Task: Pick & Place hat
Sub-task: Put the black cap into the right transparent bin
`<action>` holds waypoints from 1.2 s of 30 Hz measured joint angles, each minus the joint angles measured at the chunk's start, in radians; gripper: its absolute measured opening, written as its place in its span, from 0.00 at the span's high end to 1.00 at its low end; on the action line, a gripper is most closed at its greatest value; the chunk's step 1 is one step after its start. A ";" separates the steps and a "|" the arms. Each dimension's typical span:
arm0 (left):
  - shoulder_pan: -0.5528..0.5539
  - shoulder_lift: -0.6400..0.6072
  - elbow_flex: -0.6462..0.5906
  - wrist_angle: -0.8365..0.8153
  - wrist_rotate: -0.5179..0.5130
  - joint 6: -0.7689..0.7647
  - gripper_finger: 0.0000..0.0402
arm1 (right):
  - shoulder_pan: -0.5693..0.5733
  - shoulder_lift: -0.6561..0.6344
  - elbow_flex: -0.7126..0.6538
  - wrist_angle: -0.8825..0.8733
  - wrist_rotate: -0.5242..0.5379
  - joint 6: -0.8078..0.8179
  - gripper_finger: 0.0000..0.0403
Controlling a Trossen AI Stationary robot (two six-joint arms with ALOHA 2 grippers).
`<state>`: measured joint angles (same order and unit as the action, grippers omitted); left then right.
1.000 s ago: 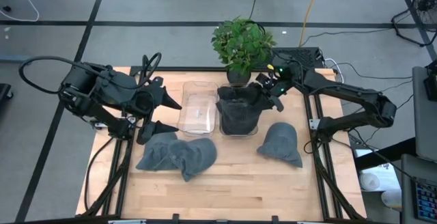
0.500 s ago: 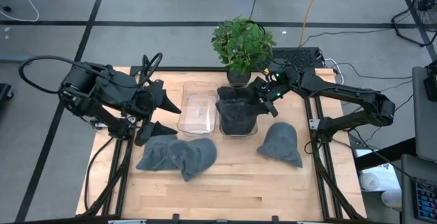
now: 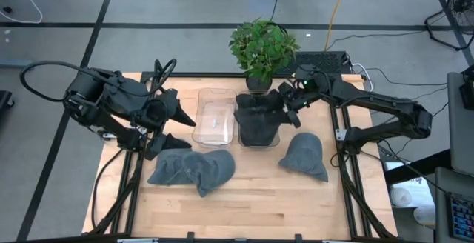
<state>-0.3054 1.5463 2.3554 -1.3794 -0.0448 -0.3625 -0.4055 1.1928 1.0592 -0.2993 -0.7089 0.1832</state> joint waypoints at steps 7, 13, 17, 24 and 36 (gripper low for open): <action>0.000 0.000 0.000 0.000 0.000 -0.003 0.24 | 0.106 0.004 0.000 -0.027 0.165 -0.171 0.32; 0.000 0.000 0.000 0.000 0.002 -0.007 0.24 | 0.111 0.005 0.000 -0.016 0.211 -0.178 0.29; 0.000 0.000 0.000 0.000 0.002 -0.010 0.23 | 0.113 -0.013 0.000 0.005 0.210 -0.181 0.29; 0.000 0.000 0.000 0.000 0.002 0.014 0.24 | 0.263 -0.082 0.000 -0.046 0.131 -0.062 0.36; 0.003 0.000 0.000 0.000 -0.001 0.027 0.25 | 0.531 -0.027 -0.004 -0.087 0.421 0.089 0.97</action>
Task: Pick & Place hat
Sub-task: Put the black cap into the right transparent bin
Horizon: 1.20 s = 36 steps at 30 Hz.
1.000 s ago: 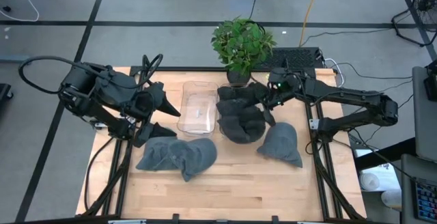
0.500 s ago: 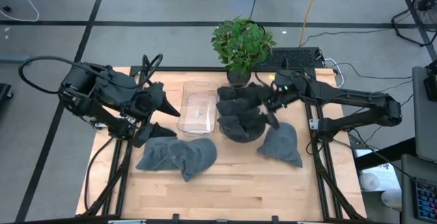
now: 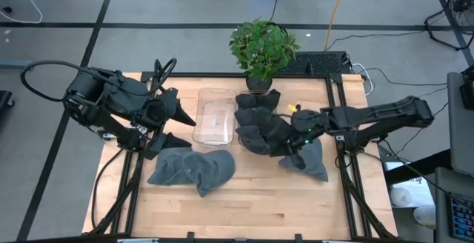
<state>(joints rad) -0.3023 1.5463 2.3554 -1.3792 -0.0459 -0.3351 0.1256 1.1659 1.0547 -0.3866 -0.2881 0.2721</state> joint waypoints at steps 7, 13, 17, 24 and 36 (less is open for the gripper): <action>0.000 0.000 0.000 0.000 0.000 0.000 0.27 | 0.049 0.017 -0.112 0.093 0.005 0.085 1.00; 0.000 0.000 0.000 0.000 0.000 0.000 0.29 | 0.092 0.024 -0.162 0.159 0.142 0.100 1.00; 0.000 0.000 0.000 0.000 0.001 0.010 0.28 | 0.085 0.049 -0.162 0.152 0.201 0.084 1.00; 0.000 0.000 0.000 0.000 0.001 0.012 0.28 | -0.020 0.111 -0.162 0.156 0.216 0.028 1.00; 0.000 0.000 0.000 0.000 0.027 -0.002 0.30 | -0.216 0.102 -0.161 0.204 0.209 0.031 1.00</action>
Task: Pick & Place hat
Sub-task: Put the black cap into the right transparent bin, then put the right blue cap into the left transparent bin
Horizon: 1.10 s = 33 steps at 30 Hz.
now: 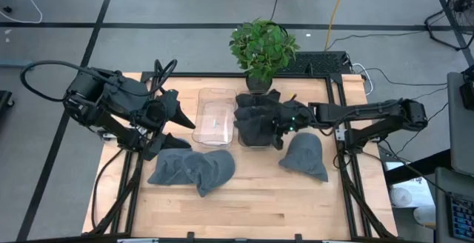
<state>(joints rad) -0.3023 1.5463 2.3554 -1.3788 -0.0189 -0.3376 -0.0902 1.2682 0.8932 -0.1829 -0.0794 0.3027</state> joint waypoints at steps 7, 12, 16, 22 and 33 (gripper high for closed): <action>0.000 0.000 0.000 0.000 0.000 0.002 0.30 | -0.072 0.001 0.000 0.000 0.001 -0.022 1.00; 0.000 0.000 0.000 0.000 0.000 0.014 0.32 | -0.087 0.079 0.001 -0.001 -0.013 -0.058 1.00; 0.000 0.000 0.000 0.000 0.000 0.014 0.31 | -0.076 0.140 0.001 0.028 -0.052 -0.080 1.00; 0.000 0.000 0.000 0.000 0.019 -0.006 0.29 | -0.072 0.083 0.000 0.046 -0.027 -0.079 1.00; 0.000 0.000 0.000 0.000 0.044 -0.012 0.31 | -0.071 -0.175 0.001 0.074 -0.088 -0.069 1.00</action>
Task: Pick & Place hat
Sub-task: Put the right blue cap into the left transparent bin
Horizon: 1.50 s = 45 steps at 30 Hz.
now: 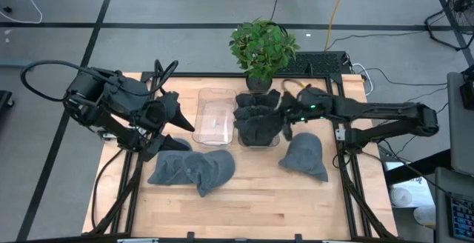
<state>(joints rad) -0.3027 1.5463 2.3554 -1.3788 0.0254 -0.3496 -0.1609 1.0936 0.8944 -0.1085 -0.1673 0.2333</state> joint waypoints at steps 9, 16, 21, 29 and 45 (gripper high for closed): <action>0.000 0.000 0.000 -0.006 -0.001 -0.127 0.31 | 0.157 -0.152 0.000 0.016 0.038 0.103 1.00; 0.001 0.000 0.000 -0.010 -0.005 -0.128 0.31 | 0.367 -0.144 0.000 0.024 0.238 0.099 1.00; 0.001 0.000 0.000 -0.010 -0.006 -0.127 0.30 | 0.512 -0.103 0.000 0.023 0.334 0.144 1.00; 0.001 0.000 0.000 -0.010 -0.003 -0.128 0.32 | 0.655 -0.016 0.065 -0.068 0.459 0.235 1.00; 0.001 0.000 0.000 -0.010 0.001 -0.139 0.33 | 0.662 0.103 0.346 -0.873 0.417 0.592 1.00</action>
<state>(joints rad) -0.3016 1.5459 2.3554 -1.3884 0.0261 -0.4885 0.5008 1.1965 1.2405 -0.9818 0.2494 0.8255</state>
